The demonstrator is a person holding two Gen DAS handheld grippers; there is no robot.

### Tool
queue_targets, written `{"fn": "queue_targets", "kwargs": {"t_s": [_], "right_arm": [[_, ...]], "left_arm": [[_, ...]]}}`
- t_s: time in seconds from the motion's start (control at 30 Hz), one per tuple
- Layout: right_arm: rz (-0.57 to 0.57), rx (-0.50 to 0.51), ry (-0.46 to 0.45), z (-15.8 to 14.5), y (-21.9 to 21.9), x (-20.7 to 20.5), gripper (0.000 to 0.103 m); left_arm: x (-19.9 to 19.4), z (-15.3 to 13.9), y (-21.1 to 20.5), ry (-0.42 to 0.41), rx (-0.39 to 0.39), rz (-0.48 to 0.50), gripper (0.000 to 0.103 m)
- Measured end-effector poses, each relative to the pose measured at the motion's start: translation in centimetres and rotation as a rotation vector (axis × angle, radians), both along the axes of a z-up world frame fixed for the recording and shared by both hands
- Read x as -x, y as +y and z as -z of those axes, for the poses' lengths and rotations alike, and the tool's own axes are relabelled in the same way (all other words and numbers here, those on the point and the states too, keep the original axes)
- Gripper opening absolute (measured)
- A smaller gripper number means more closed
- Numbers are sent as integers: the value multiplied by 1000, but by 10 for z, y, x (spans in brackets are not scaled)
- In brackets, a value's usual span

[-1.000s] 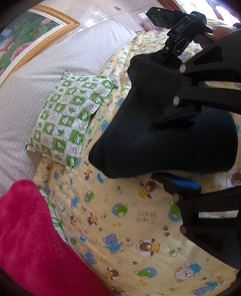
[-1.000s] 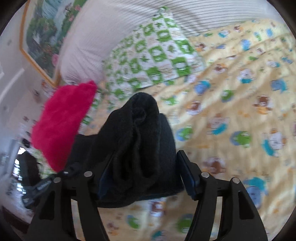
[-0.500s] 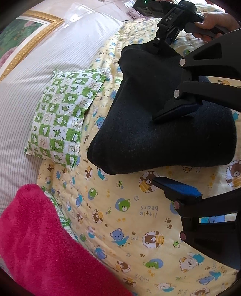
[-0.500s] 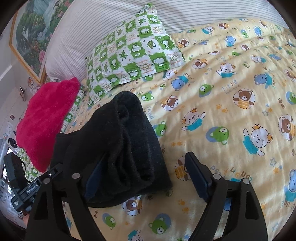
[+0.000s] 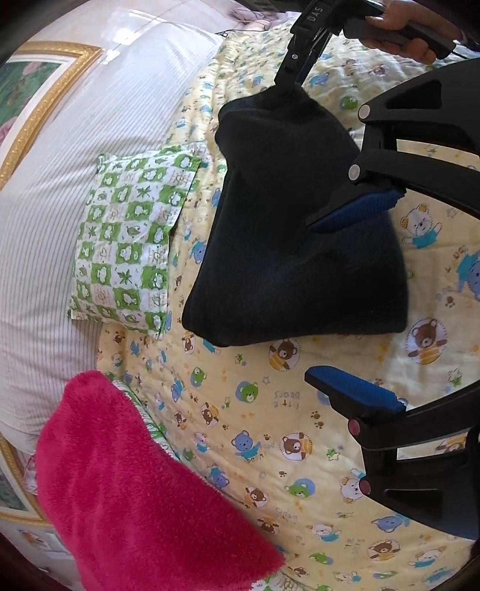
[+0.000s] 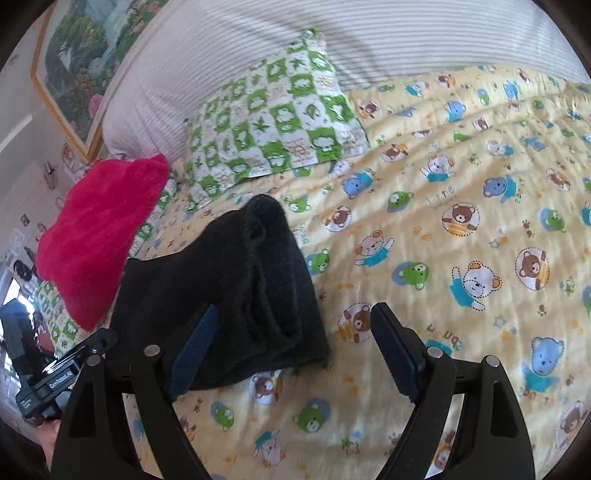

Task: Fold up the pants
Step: 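Open both grippers and pull them back from the folded pants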

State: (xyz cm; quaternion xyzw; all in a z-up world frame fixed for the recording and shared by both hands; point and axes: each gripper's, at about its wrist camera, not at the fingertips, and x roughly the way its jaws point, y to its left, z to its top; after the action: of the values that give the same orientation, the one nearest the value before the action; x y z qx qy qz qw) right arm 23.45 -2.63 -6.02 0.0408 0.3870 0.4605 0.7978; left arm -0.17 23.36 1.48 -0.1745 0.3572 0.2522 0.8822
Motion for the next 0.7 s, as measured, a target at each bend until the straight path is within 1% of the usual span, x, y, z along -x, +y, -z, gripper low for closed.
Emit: {"fn": "queue_targets", "kwargs": {"t_s": [0.2,0.47,0.6,0.7], "right_arm": [[-64,3,-24,-8,-1,16,85],[-189,4,-91,-20,6,44,85],[-239,15,-121,-23,10,55,86],[-276,32,-156,-25,12,66,89]], "left_arm": [[3,-4,-13,0,-28,8,75],[9,-8,-24,8,-66,14,75],[14,-6,-26,10,-56,10,76],[17,-5,-28,20,-70,9,76]]}}
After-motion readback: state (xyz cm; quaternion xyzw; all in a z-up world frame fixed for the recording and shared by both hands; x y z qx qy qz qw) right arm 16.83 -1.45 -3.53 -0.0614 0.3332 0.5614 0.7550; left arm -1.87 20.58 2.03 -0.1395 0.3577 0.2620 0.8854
